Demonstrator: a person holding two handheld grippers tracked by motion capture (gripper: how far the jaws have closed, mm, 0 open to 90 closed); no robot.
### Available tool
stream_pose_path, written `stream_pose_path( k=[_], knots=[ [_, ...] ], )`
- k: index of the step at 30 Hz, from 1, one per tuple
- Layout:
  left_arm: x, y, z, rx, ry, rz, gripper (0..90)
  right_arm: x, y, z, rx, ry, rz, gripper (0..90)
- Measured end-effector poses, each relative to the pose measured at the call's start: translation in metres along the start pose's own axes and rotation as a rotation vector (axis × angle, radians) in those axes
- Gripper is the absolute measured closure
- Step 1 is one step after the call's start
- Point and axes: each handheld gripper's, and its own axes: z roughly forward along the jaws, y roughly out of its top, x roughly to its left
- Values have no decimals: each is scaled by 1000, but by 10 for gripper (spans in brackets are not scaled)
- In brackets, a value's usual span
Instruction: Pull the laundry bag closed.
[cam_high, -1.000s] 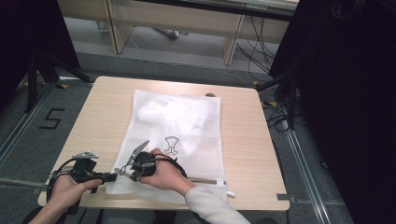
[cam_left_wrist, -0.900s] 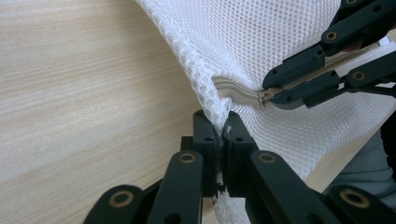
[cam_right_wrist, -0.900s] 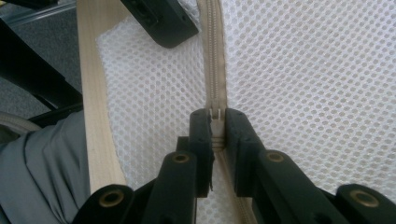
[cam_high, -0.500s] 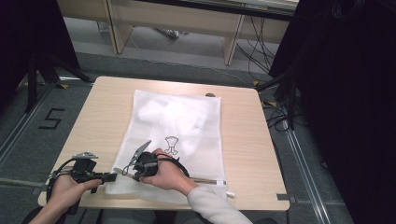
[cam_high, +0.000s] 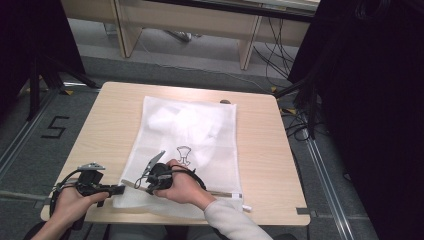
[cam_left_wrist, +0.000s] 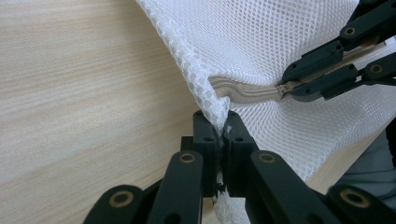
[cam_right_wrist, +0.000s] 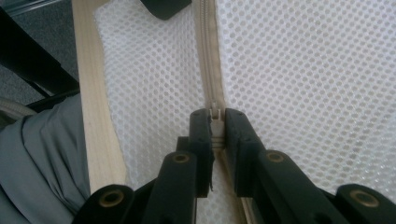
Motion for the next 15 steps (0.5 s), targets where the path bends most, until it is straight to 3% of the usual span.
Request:
stream_pose_path(
  k=[15],
  knots=[
    [1,0,-1,9,-1,6,856,-3,-7,-4,1,-2,2,825]
  ],
)
